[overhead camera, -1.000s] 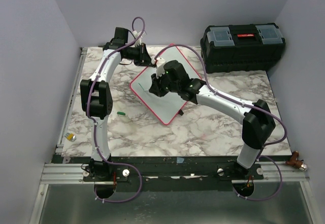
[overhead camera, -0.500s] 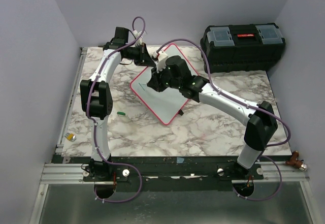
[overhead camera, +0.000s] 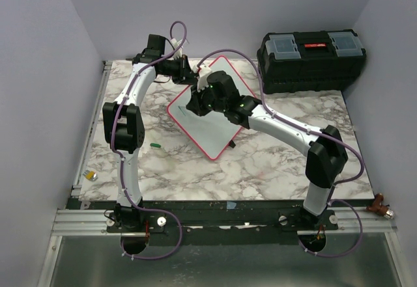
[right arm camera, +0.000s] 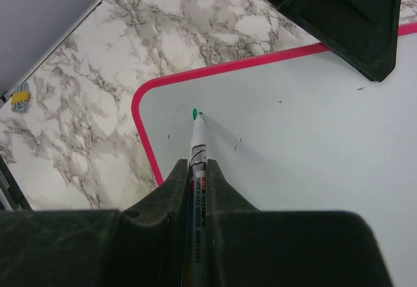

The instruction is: Write a sentence on the whiteboard

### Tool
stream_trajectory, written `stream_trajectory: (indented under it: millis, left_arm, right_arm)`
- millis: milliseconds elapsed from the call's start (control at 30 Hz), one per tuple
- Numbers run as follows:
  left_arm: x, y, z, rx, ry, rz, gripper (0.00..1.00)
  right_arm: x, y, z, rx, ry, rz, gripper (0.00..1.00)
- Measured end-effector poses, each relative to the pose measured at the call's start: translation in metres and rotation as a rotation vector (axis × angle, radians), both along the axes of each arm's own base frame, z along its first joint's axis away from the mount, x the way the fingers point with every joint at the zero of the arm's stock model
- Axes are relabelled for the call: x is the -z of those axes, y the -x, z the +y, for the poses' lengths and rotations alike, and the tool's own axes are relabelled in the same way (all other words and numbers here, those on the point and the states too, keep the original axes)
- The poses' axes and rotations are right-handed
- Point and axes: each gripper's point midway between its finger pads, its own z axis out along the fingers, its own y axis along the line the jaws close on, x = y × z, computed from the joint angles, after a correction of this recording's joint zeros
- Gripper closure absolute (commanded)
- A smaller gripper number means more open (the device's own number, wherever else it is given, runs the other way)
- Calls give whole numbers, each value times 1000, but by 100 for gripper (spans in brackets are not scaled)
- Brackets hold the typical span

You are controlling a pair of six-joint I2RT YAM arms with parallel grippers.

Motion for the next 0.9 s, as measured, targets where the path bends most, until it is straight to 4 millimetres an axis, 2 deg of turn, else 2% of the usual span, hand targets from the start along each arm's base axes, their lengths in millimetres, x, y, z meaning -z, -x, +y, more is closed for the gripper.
stream_trajectory:
  millis: [433,900]
  left_arm:
    - [1,-1,0,-3,-6,-3,100]
    - [1,-1,1,-5,-10,-4,100]
  right_arm:
    - [4,-6,1,22,7,-3,99]
    - [2,-27,-12,156,49,-34,99]
